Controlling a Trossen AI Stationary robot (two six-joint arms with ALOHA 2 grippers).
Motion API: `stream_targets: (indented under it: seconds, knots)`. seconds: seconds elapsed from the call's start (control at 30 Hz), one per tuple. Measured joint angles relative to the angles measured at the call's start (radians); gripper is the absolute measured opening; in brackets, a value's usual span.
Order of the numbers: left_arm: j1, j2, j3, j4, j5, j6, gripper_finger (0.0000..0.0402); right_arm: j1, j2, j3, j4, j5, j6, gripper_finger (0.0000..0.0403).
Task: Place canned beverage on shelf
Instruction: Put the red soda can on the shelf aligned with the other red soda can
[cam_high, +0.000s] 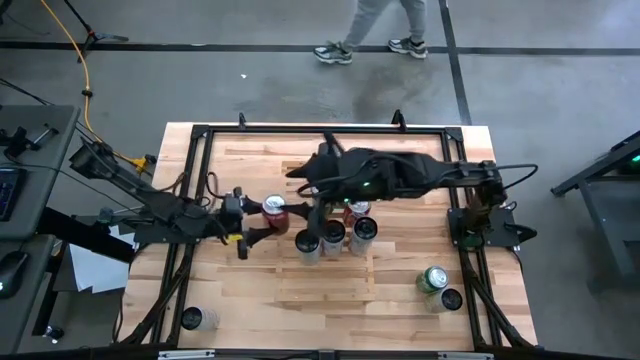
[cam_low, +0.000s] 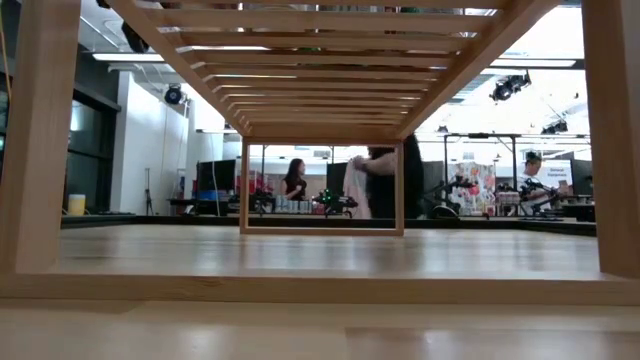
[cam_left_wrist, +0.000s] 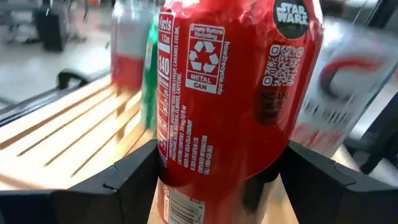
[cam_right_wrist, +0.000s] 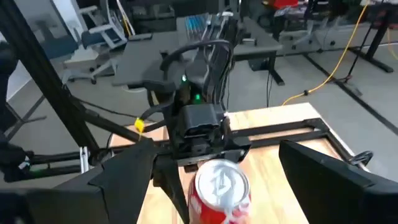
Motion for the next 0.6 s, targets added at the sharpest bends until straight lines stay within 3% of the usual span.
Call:
stream_targets:
  seconds: [0.1,0.23,0.6]
  knots:
    - [0.000,0.010,-0.097,0.209,0.004,0.020,0.0270,0.001,-0.009,0.000,-0.011,0.010,0.000,0.0329]
    - [0.000,0.027,-0.178,0.341,0.008,0.025,0.0270,0.001,-0.021,-0.001,-0.010,0.019,0.000,0.0329]
    - [0.027,0.140,-0.181,0.415,0.059,0.051,0.0270,0.000,-0.022,-0.001,-0.011,0.078,-0.006,0.0330]
